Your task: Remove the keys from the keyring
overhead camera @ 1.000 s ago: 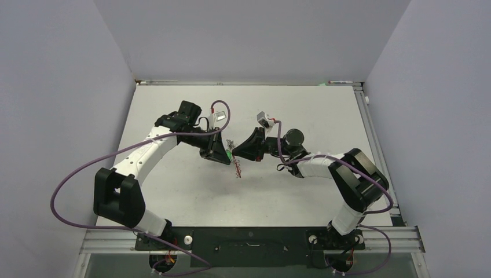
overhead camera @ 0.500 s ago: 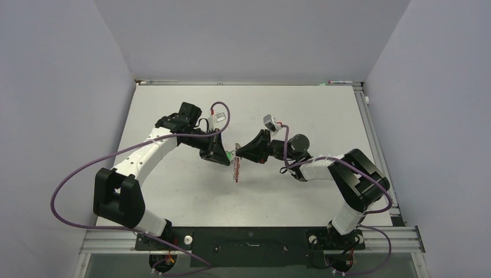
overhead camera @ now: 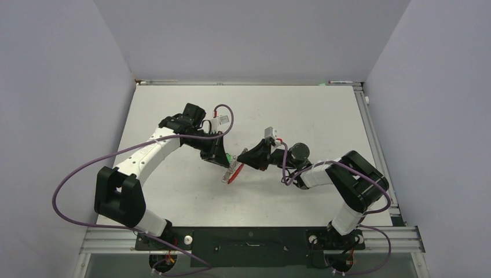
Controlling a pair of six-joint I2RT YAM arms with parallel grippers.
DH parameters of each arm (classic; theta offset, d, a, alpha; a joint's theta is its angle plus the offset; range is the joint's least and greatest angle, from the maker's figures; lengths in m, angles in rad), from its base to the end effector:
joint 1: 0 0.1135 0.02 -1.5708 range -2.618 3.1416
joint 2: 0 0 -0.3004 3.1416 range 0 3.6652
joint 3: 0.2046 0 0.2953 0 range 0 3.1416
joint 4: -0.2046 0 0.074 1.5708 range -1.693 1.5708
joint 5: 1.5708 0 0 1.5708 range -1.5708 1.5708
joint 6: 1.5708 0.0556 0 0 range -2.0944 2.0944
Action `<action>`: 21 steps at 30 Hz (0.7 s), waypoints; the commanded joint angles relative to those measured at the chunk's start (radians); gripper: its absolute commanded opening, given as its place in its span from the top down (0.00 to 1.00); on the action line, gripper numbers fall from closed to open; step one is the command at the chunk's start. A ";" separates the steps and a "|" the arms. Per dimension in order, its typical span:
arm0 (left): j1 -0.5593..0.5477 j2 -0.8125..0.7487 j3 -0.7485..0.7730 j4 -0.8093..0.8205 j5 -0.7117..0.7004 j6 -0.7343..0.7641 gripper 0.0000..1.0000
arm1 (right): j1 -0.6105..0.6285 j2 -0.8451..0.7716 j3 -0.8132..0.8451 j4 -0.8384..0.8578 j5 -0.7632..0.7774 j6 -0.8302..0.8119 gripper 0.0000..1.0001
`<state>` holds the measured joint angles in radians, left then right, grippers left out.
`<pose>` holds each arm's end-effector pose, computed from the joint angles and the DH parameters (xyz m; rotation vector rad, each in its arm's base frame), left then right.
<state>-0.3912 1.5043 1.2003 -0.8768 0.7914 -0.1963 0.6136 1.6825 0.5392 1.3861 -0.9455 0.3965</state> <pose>0.2963 -0.1650 0.2793 0.4911 2.7025 -1.2511 0.2450 0.2277 0.1994 -1.0157 1.2371 1.4282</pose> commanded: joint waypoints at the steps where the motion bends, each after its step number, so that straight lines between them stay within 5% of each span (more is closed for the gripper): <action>1: -0.011 0.000 0.051 -0.017 -0.073 0.046 1.00 | 0.006 -0.003 -0.037 0.168 0.029 -0.112 0.95; 8: -0.055 -0.002 0.065 -0.039 -0.116 0.078 1.00 | 0.017 0.016 -0.059 0.198 0.043 -0.168 0.85; 21: -0.057 -0.013 0.072 -0.062 -0.136 0.104 1.00 | 0.014 -0.061 -0.004 -0.120 -0.025 -0.274 0.71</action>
<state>-0.4454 1.5066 1.2243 -0.9321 0.6472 -0.1165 0.6254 1.6726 0.4858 1.3354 -0.9287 0.1833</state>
